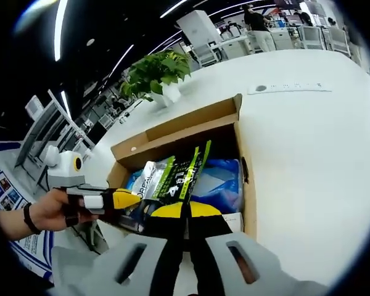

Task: Operate the shoe box by opening the lid, removing the specified soft item, and placing it in the target area until the item is outside and the box remains undamaged.

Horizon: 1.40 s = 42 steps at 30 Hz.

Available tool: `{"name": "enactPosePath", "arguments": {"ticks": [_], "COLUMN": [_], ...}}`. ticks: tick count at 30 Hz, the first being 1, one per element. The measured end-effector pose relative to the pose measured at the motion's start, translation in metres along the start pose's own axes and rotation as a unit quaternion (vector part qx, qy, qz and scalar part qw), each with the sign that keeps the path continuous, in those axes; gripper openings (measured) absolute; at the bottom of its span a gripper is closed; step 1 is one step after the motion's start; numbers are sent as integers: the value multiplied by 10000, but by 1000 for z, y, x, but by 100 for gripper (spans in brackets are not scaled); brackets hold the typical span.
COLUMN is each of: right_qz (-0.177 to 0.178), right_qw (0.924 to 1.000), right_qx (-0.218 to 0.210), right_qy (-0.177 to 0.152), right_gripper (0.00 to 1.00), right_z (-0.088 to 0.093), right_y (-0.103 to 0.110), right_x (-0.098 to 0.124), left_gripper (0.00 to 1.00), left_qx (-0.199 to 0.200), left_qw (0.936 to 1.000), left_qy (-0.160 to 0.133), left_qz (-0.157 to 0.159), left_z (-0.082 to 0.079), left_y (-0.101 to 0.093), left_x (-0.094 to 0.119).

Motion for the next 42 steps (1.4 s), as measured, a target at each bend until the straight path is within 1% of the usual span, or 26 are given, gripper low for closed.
{"name": "enactPosePath", "arguments": {"ticks": [3, 8, 13, 18, 19, 29, 31, 42], "right_qz": [-10, 4, 55, 148, 164, 338, 381, 614], "right_qw": [9999, 9995, 9988, 9978, 9976, 9948, 9941, 9897], "right_qx": [14, -47, -66, -71, -88, -174, -192, -300], "right_qy": [-101, -315, -475, -643, -673, -950, -1002, -1261], "right_gripper": [0, 0, 0, 0, 0, 0, 0, 0], "right_z": [-6, -16, -21, -26, -26, -27, -27, -30], "right_y": [1, -1, -5, -12, -14, -31, -35, -59], "right_x": [5, 16, 29, 47, 50, 86, 93, 128], "left_gripper": [0, 0, 0, 0, 0, 0, 0, 0], "left_qx": [-36, -158, -326, -505, -522, -945, -995, -1342], "left_qw": [10000, 9998, 9992, 9980, 9979, 9933, 9926, 9861], "left_qy": [-8, -38, -83, -87, -87, 68, 89, 220], "left_qz": [38, 119, 226, 366, 379, 659, 689, 953], "left_z": [-3, -12, -21, -28, -29, -29, -29, -29], "left_y": [-4, -16, -31, -50, -52, -91, -96, -137], "left_x": [0, 0, -1, -3, -3, -14, -16, -32]}}
Point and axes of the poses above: the point that each gripper's makers call its tool centre point, and the gripper's own axes: x roughly backward along the fingers, y roughly to its left, z roughly out of its underside, the point moved 4 cm from there along x, roughly backward along the fingers, and after that the axes turned 2 degrees about -y, right-handed, at the moved point
